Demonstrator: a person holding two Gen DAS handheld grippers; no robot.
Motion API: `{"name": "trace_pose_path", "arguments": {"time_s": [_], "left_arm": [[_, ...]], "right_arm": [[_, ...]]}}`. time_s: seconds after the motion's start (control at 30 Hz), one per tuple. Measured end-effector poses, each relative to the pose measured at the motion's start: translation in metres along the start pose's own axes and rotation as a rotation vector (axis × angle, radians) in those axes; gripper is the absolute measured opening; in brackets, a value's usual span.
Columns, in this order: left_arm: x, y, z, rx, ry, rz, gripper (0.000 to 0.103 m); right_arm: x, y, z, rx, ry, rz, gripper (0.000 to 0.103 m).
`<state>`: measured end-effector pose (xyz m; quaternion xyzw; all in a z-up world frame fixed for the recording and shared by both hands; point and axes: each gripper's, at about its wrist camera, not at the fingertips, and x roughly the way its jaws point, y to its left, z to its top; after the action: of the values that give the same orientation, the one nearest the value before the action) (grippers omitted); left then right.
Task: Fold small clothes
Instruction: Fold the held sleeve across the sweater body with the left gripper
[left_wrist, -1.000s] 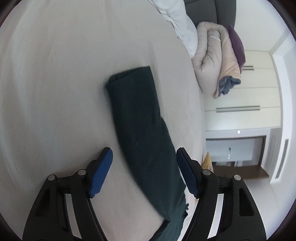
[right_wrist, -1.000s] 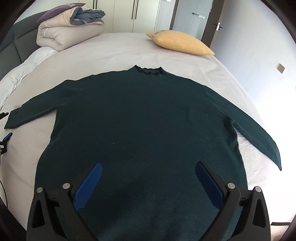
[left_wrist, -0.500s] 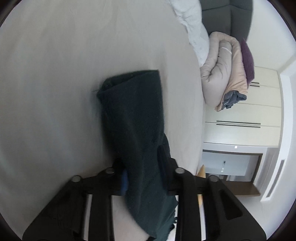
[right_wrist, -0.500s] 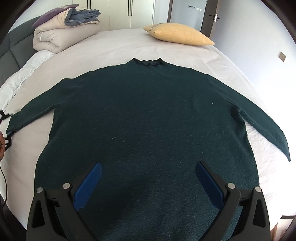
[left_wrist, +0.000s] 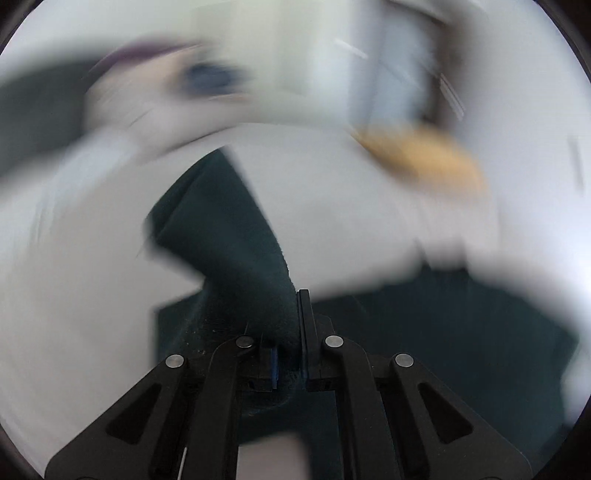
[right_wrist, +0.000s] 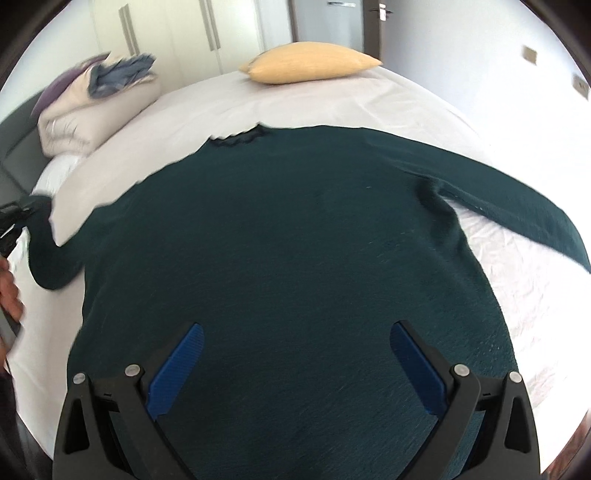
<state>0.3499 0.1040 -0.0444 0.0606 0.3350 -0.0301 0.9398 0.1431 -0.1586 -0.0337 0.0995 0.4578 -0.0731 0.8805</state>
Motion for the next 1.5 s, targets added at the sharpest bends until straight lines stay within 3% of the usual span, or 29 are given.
{"name": "trace_pose_path", "arguments": {"time_s": [0.07, 0.1, 0.17, 0.27, 0.4, 0.5, 0.57, 0.6, 0.7, 0.8, 0.87, 0.97, 1.0, 1.23, 1.33, 1.5], "left_arm": [[0.026, -0.084, -0.034, 0.307, 0.062, 0.037, 0.007], [0.036, -0.109, -0.053, 0.384, 0.087, 0.042, 0.007], [0.051, -0.123, -0.072, 0.421, 0.113, 0.079, 0.007], [0.051, -0.12, -0.076, 0.409, 0.095, 0.089, 0.007], [0.051, -0.105, -0.074, 0.345, 0.098, 0.066, 0.007], [0.049, -0.102, -0.071, 0.321, 0.094, 0.055, 0.007], [0.044, -0.114, -0.067, 0.311, 0.086, 0.056, 0.007], [0.037, -0.117, -0.071, 0.305, 0.085, 0.051, 0.007], [0.026, -0.11, -0.073, 0.274, 0.083, 0.034, 0.007], [0.017, -0.106, -0.073, 0.239, 0.076, 0.021, 0.007], [0.015, -0.101, -0.072, 0.215, 0.076, 0.026, 0.008], [0.011, -0.096, -0.071, 0.193, 0.079, 0.02, 0.008], [0.011, -0.095, -0.07, 0.187, 0.087, 0.014, 0.008], [-0.023, -0.069, -0.072, 0.065, 0.114, -0.119, 0.009], [-0.041, -0.054, -0.068, 0.017, 0.099, -0.158, 0.0], [-0.055, 0.013, -0.049, -0.192, 0.09, -0.201, 0.0]], "right_arm": [[0.006, -0.015, 0.007, 0.056, 0.008, 0.027, 0.103], [0.009, -0.02, 0.009, 0.075, 0.015, 0.043, 0.103], [0.015, -0.032, 0.016, 0.103, 0.024, 0.081, 0.103], [0.028, -0.041, 0.033, 0.11, 0.036, 0.17, 0.103], [0.063, -0.035, 0.066, 0.185, 0.113, 0.402, 0.103], [0.097, -0.006, 0.089, 0.212, 0.214, 0.591, 0.088], [0.126, 0.018, 0.099, 0.229, 0.309, 0.724, 0.086], [0.14, 0.029, 0.102, 0.248, 0.347, 0.747, 0.082], [0.179, 0.051, 0.107, 0.328, 0.446, 0.762, 0.08], [0.188, 0.068, 0.111, 0.359, 0.461, 0.799, 0.08], [0.198, 0.084, 0.114, 0.36, 0.497, 0.84, 0.072], [0.213, 0.104, 0.116, 0.332, 0.549, 0.839, 0.035], [0.216, 0.107, 0.117, 0.319, 0.545, 0.823, 0.014], [0.194, 0.09, 0.13, 0.24, 0.423, 0.735, 0.009], [0.182, 0.069, 0.143, 0.223, 0.359, 0.678, 0.008], [0.167, 0.032, 0.165, 0.18, 0.284, 0.588, 0.008]]}}
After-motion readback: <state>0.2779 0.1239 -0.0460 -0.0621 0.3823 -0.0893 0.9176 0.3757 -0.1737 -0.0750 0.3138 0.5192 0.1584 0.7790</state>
